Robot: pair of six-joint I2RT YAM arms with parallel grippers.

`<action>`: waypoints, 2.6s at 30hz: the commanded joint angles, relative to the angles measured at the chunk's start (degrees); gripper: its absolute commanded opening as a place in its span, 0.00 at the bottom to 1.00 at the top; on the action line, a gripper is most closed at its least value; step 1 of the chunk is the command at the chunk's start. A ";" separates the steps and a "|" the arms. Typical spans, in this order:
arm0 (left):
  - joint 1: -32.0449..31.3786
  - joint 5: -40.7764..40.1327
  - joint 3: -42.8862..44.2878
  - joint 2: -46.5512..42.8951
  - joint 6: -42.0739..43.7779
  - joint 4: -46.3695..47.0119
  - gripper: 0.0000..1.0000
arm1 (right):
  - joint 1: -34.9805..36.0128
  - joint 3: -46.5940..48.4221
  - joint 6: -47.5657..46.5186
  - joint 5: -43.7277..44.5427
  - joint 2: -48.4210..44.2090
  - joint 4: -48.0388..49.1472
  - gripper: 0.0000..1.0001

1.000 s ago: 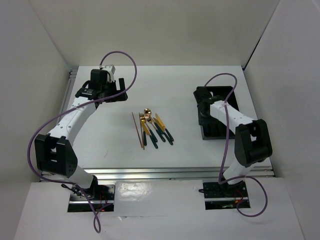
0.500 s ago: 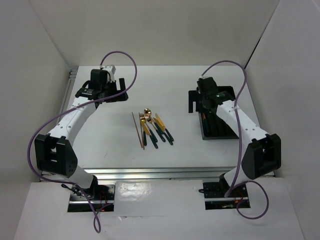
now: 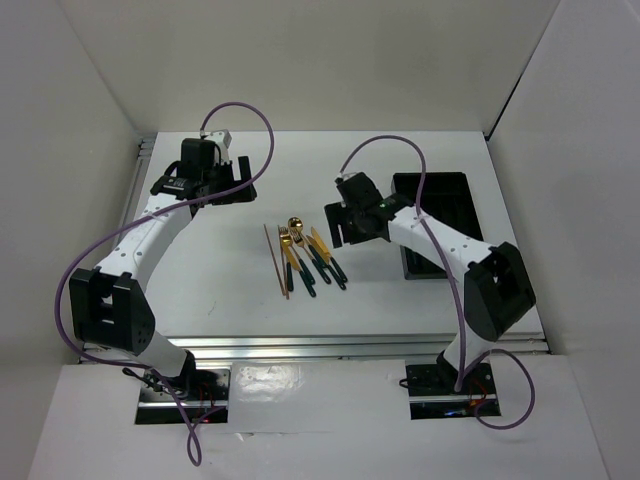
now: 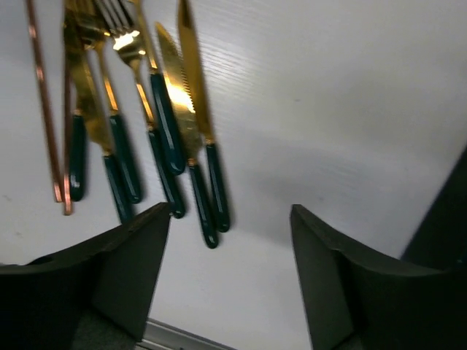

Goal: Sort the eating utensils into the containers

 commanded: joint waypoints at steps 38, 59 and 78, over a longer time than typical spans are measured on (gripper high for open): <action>0.16 0.91 1.84 -0.91 0.70 1.04 1.00 | 6.17 8.00 -2.59 -7.19 18.90 10.02 0.35; 0.16 0.91 1.84 -0.91 0.70 1.04 1.00 | 6.17 9.05 -2.59 -5.43 23.03 9.41 0.32; 0.16 0.91 1.84 -0.91 0.70 1.04 1.00 | 2.40 13.53 -4.25 3.80 11.01 4.23 0.02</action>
